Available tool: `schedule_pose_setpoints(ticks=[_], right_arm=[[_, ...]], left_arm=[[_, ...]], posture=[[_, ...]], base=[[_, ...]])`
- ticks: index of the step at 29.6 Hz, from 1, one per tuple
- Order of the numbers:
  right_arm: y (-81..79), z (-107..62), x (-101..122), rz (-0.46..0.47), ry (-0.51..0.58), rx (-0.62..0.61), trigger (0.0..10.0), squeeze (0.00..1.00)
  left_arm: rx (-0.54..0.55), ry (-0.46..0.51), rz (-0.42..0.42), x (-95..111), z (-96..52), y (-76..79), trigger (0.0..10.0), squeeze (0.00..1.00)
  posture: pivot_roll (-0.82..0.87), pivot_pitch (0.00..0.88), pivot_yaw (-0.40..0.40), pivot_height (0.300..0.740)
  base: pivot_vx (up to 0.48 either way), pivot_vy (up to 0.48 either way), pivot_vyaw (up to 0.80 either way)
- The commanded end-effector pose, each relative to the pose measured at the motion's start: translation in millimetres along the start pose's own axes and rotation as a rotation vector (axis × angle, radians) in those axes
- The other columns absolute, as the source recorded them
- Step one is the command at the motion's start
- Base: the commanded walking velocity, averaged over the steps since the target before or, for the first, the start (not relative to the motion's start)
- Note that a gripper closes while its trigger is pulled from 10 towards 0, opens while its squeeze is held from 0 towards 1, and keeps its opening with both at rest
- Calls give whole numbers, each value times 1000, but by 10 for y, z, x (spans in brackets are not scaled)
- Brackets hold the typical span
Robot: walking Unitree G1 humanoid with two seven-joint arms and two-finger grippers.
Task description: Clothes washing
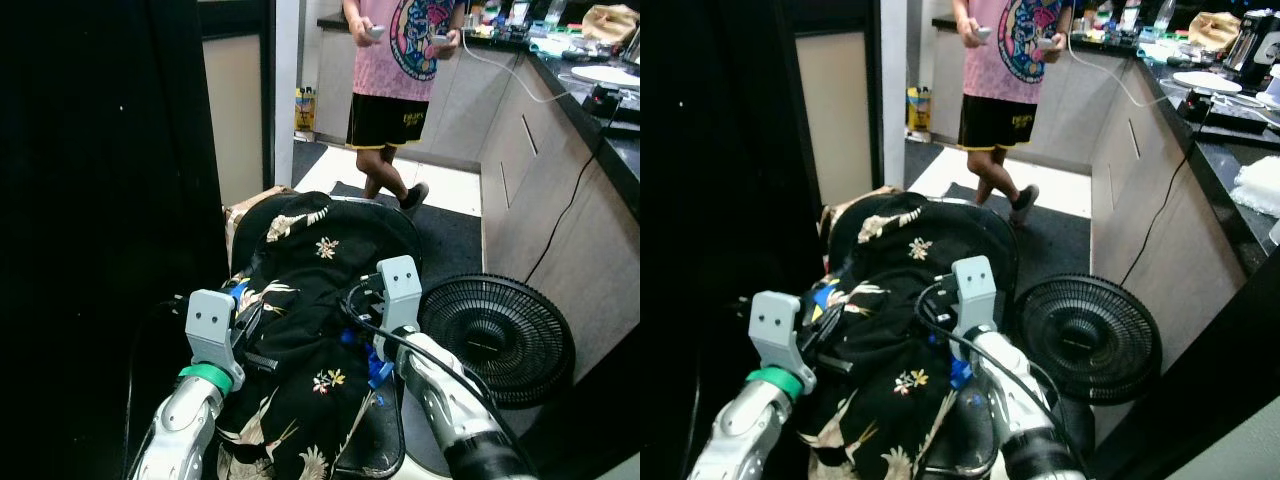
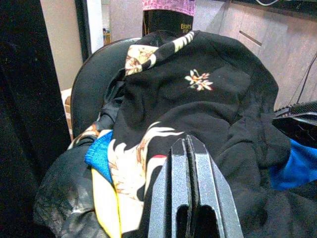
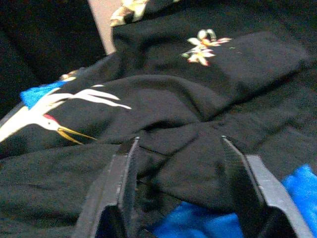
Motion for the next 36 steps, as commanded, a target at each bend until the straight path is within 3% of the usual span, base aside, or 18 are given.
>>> schedule_pose_setpoints(ticks=[1, 7, 8, 9, 10, 12, 13, 14, 15, 19, 30, 31, 33, 34, 35, 36], right_arm=[[-28, 12, -6, 13, 1, 26, 10000, 1000], [-309, 24, 107, 45, 44, 194, 10000, 1000], [-441, -1, 99, 58, 44, 268, 10000, 1000], [-543, -22, 55, 59, 27, 320, 10000, 1000], [-574, -8, -157, 19, -68, 299, 10000, 1000], [-550, 11, -234, 1, -103, 274, 10000, 1000], [-505, 29, -325, -1, -144, 233, 10000, 455], [-476, 45, -378, 1, -166, 211, 10000, 455], [-436, 55, -444, 14, -192, 174, 10000, 0], [-397, 58, -525, 20, -216, 131, 10000, 0], [-458, 17, -540, 20, -219, 173, 10000, 0], [-449, 22, -529, 21, -210, 169, 7804, 0], [-441, 30, -522, 22, -203, 165, 7804, 0], [-427, 40, -500, 30, -187, 157, 784, 0], [-418, 49, -484, 37, -176, 151, 0, 0], [-413, 55, -475, 42, -170, 148, 0, 0]], left_arm=[[1, -8, -2, -15, -26, -11, 10000, 0], [-7, -27, 11, -32, -105, -44, 10000, 0], [-9, -39, 17, -58, -130, -48, 10000, 0], [-11, -47, 23, -74, -144, -46, 10000, 0], [-21, -58, 25, -93, -153, -28, 10000, 0], [-25, -61, 27, -100, -152, -24, 10000, 0], [-32, -67, 30, -113, -153, -14, 10000, 0], [-37, -71, 33, -123, -152, -8, 10000, 0], [-45, -75, 40, -134, -153, 3, 10000, 0], [-54, -83, 46, -147, -160, 19, 10000, 0], [-54, -94, 48, -146, -168, 2, 10000, 0], [-52, -93, 47, -144, -163, 0, 10000, 0], [-51, -93, 48, -142, -159, -1, 10000, 0], [-49, -93, 48, -146, -151, -2, 10000, 0], [-44, -94, 49, -151, -141, -2, 10000, 0], [-42, -95, 50, -156, -135, -3, 10000, 0]], posture=[[-54, 72, -20, 740], [-51, 90, -7, 740], [-51, 92, -3, 740], [-52, 95, 0, 740], [-53, 96, 2, 740], [-53, 96, 2, 740], [-53, 99, 6, 740], [-53, 99, 6, 740], [-51, 100, 6, 740], [-49, 101, 7, 740], [-46, 96, 9, 740], [-48, 94, 11, 740], [-48, 94, 11, 740], [-51, 93, 11, 740], [-53, 94, 14, 740], [-53, 94, 14, 740]], base=[[0, 0, 0], [0, 0, 0], [0, 0, 0], [0, 0, 0], [0, 0, 0], [0, 0, 0], [0, 0, 0], [0, 0, 0], [0, 0, 0], [0, 0, 0], [0, 0, 0], [0, 0, 0], [0, 0, 0], [0, 0, 0], [0, 0, 0], [0, 0, 0]])
Point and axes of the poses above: a point about 5 cm out from each wrist's last joint towards the gripper, its own z axis pointing out of the wrist towards the gripper, its own x axis along the axis of the wrist's last joint, y = z × x, the point moved 5 cm from there along z, pointing out of the wrist towards the gripper, and after that the axes turned 4 degrees about -z, right-handed, at the moved point
